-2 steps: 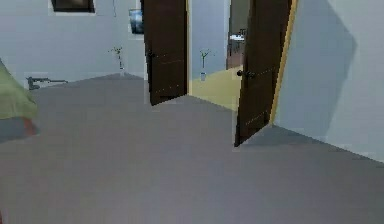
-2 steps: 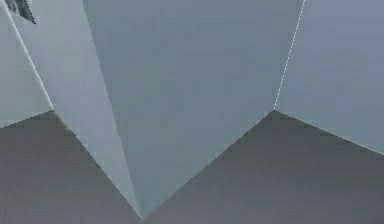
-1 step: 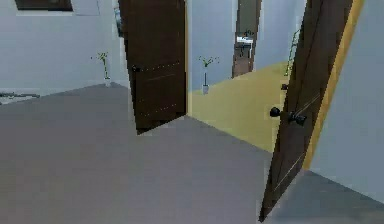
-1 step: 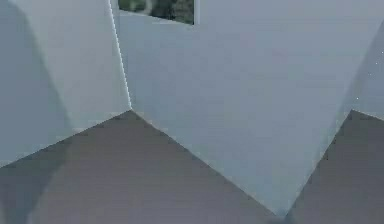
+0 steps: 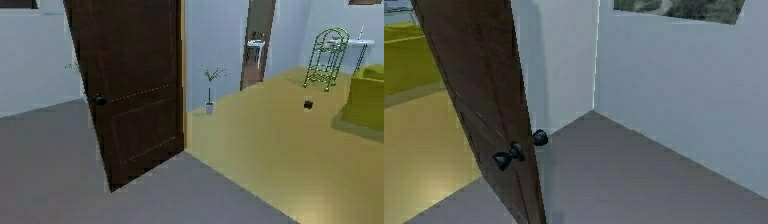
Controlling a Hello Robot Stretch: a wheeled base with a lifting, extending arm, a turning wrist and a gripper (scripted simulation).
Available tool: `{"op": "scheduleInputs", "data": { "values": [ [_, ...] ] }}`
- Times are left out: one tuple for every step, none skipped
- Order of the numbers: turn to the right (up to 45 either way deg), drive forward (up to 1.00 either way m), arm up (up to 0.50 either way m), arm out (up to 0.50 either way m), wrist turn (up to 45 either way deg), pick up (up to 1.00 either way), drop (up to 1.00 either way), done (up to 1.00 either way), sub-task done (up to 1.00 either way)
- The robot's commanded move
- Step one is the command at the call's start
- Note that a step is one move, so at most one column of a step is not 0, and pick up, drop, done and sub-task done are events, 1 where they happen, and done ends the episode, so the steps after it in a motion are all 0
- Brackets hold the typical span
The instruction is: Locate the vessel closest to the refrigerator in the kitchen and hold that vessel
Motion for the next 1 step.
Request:
{"op": "scheduleInputs", "data": {
  "values": [
    [-12.0, 0.00, 0.00, 0.00, 0.0, 0.00, 0.00, 0.00, 0.00]
  ]
}}
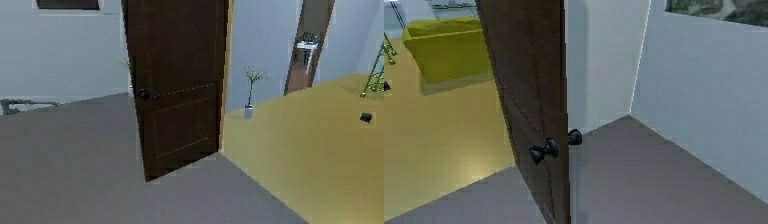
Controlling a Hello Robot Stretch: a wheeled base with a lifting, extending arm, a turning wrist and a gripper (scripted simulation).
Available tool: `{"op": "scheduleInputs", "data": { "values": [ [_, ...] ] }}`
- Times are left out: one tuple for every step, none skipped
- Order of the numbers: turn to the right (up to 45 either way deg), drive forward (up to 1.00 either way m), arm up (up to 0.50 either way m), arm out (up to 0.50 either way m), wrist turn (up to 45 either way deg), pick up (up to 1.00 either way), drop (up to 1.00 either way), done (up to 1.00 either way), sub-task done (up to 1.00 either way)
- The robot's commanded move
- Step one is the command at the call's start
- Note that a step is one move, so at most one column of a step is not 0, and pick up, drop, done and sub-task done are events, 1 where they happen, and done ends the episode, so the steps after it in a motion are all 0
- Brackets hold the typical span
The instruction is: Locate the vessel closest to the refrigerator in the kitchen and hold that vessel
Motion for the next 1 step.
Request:
{"op": "scheduleInputs", "data": {
  "values": [
    [0.0, 0.20, 0.00, 0.00, 0.0, 0.00, 0.00, 0.00, 0.00]
  ]
}}
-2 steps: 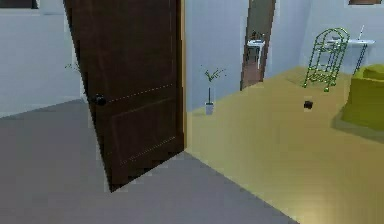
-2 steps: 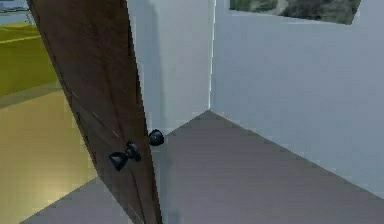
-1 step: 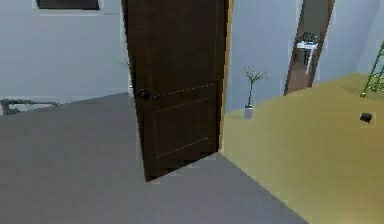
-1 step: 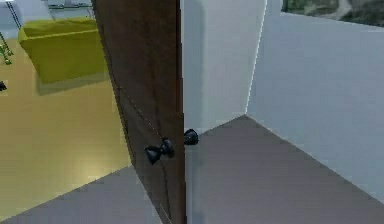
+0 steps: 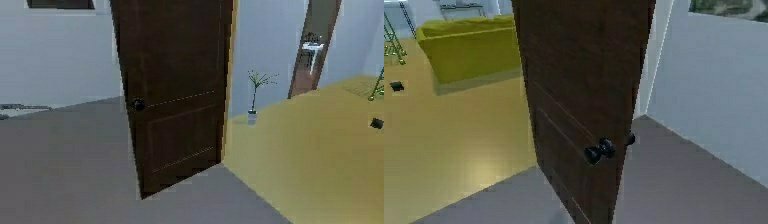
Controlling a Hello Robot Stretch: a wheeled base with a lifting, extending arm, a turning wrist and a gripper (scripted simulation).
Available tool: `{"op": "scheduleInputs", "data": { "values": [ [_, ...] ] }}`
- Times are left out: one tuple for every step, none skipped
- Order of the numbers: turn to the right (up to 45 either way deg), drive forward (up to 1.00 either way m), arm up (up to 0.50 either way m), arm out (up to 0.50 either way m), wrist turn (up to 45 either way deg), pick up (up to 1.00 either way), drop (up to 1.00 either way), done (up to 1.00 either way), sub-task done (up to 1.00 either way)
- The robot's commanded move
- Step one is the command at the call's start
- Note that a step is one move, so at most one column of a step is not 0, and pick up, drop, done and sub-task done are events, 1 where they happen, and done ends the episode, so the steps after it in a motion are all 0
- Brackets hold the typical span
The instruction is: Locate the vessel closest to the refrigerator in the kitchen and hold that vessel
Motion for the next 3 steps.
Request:
{"op": "scheduleInputs", "data": {
  "values": [
    [33.0, 0.00, 0.00, 0.00, 0.0, 0.00, 0.00, 0.00, 0.00],
    [0.0, 1.00, 0.00, 0.00, 0.0, 0.00, 0.00, 0.00, 0.00],
    [0.0, 1.00, 0.00, 0.00, 0.0, 0.00, 0.00, 0.00, 0.00]
  ]
}}
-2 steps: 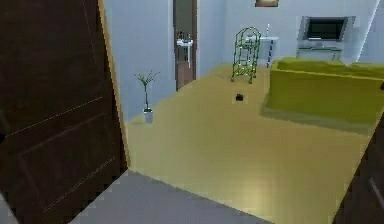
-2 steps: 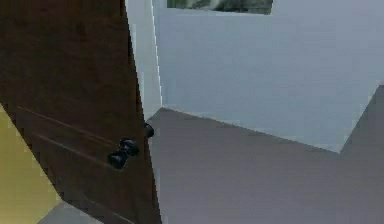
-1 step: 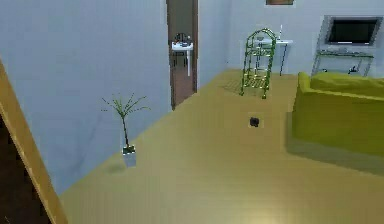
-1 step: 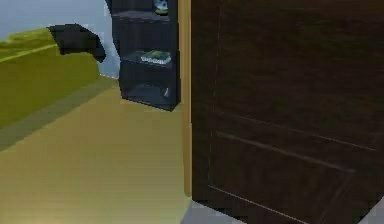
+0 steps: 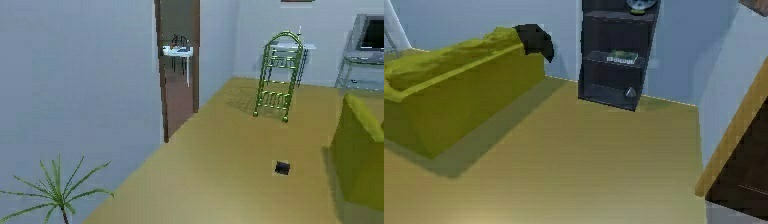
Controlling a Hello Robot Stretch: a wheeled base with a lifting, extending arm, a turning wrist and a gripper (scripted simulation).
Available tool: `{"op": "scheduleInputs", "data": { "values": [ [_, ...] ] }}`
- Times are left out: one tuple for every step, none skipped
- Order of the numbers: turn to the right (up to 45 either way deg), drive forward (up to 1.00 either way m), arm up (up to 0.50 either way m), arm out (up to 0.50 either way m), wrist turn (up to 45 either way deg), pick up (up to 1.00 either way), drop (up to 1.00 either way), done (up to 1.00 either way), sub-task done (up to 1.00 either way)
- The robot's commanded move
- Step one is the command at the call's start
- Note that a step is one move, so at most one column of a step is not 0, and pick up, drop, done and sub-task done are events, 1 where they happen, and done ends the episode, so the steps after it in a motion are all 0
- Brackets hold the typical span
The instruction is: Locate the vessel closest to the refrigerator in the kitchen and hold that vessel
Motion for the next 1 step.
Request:
{"op": "scheduleInputs", "data": {
  "values": [
    [0.0, 1.00, 0.00, 0.00, 0.0, 0.00, 0.00, 0.00, 0.00]
  ]
}}
